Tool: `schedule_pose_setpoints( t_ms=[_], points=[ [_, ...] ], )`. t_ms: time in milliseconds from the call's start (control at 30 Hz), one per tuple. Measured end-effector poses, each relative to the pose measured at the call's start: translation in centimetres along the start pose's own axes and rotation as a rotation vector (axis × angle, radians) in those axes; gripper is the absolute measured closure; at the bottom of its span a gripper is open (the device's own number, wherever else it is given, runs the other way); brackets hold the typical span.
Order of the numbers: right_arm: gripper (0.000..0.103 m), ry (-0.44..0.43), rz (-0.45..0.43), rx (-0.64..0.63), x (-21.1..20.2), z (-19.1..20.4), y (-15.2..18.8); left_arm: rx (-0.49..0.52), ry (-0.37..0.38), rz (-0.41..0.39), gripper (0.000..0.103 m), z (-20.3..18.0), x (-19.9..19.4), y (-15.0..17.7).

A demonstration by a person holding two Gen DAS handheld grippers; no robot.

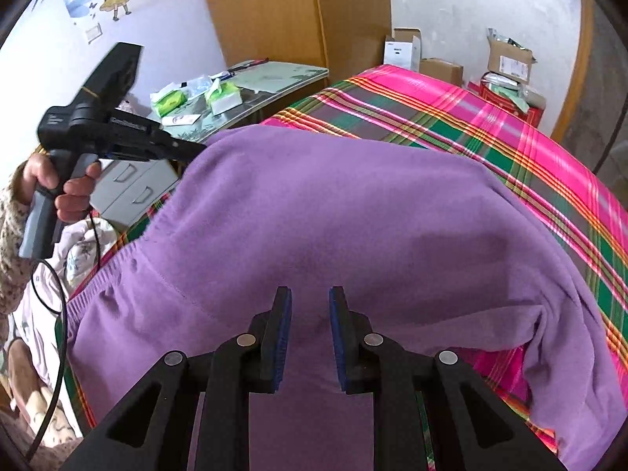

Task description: Fold clothes

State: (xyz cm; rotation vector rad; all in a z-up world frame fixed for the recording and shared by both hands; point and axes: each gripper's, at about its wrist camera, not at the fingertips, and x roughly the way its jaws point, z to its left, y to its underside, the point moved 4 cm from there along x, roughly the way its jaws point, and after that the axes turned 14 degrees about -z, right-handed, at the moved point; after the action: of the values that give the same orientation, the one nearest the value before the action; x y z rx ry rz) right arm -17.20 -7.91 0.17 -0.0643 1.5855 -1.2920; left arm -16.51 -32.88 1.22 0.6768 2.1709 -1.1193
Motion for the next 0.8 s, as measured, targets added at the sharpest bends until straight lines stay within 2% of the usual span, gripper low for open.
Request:
schedule_pose_setpoints(
  t_ms=[167, 267, 400, 467, 600, 667, 800],
  points=[
    [0.082, -0.009, 0.009, 0.025, 0.7, 0.0, 0.0, 0.018, -0.04, 0.01, 0.096, 0.3, 0.7, 0.3],
    [0.083, -0.019, -0.008, -0.004, 0.4, 0.9, -0.3, 0.086, -0.081, -0.013, 0.096, -0.4, 0.2, 0.3],
    [0.083, -0.034, -0.025, -0.072, 0.1, 2.7, -0.9, 0.113, -0.051, 0.016, 0.096, -0.7, -1.3, 0.8],
    [0.083, -0.064, -0.031, -0.087, -0.2, 3.6, -1.2, 0.125, -0.053, 0.013, 0.094, -0.6, -2.7, 1.1],
    [0.082, -0.155, -0.003, -0.148, -1.1, 6.5, -1.2, 0.087, -0.048, 0.024, 0.092, 0.3, -6.1, 2.6],
    [0.082, -0.191, 0.017, -0.195, -1.4, 8.4, -0.7, 0.082, -0.043, 0.04, 0.087, 0.6, -7.8, 4.0],
    [0.08, -0.243, 0.044, -0.224, -1.3, 11.7, 1.0, 0.079, -0.066, 0.092, 0.086, 1.2, -9.5, 7.3]
  ],
)
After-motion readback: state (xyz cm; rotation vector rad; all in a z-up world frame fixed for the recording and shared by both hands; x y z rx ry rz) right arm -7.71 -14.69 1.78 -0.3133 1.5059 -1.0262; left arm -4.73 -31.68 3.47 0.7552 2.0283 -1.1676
